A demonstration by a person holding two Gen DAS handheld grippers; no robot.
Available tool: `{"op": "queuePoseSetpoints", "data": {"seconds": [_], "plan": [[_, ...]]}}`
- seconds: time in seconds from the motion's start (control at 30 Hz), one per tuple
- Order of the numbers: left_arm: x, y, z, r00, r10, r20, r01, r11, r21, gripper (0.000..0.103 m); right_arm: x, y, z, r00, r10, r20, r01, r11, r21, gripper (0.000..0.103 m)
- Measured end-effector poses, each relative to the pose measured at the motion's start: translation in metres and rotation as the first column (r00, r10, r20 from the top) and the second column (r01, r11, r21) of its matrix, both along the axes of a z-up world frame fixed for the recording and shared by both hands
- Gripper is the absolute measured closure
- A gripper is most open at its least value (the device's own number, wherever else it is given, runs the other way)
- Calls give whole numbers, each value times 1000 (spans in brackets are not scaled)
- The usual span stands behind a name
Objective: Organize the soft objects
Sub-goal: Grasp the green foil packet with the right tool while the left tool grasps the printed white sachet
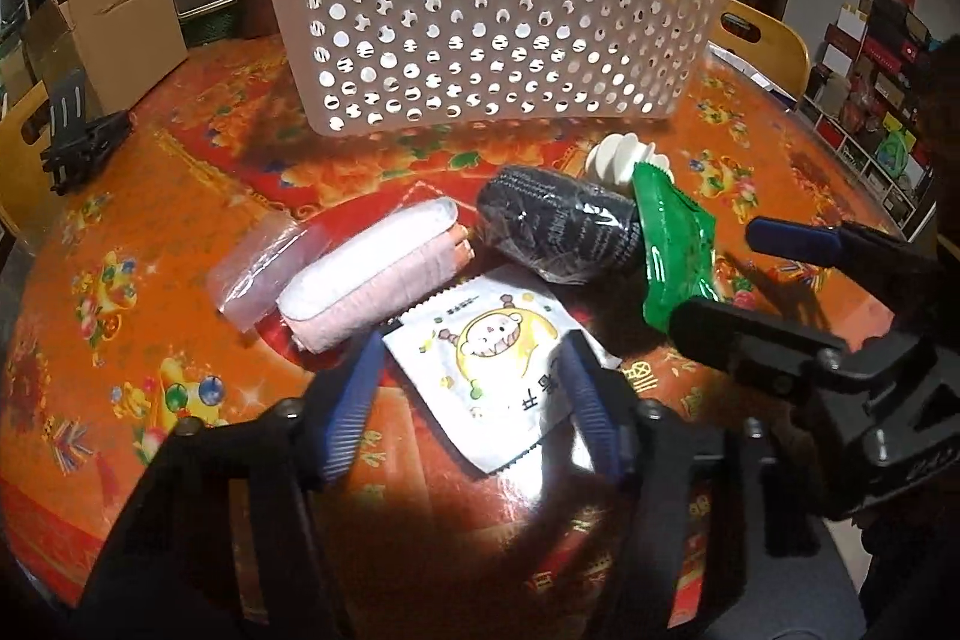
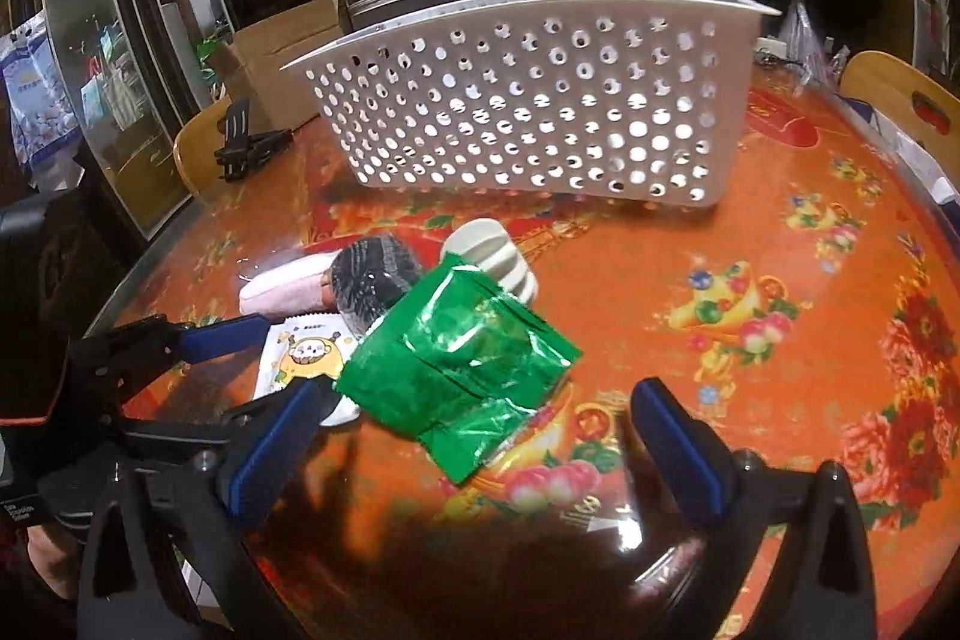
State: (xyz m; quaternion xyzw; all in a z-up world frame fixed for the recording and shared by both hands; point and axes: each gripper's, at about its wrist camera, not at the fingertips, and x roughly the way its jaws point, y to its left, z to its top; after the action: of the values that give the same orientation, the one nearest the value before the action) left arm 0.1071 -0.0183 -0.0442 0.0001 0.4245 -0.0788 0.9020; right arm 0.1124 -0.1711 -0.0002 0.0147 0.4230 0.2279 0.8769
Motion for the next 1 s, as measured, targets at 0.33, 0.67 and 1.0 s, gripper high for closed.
{"op": "queuePoseSetpoints", "data": {"seconds": [0.33,0.67,1.0], "plan": [[-7,5,1,1000,-8,22,9,1000,-8,58,12,13,-7,999,23,-27,-24,999,-23,8],[-2,1,1,1000,-12,6,12,1000,-11,41,10,13,-7,999,37,-13,-38,998,-53,36],[1,-13,-6,1000,-27,7,27,999,22,29,0,-10,-5,1000,15,-5,-16,1000,-25,45]]}}
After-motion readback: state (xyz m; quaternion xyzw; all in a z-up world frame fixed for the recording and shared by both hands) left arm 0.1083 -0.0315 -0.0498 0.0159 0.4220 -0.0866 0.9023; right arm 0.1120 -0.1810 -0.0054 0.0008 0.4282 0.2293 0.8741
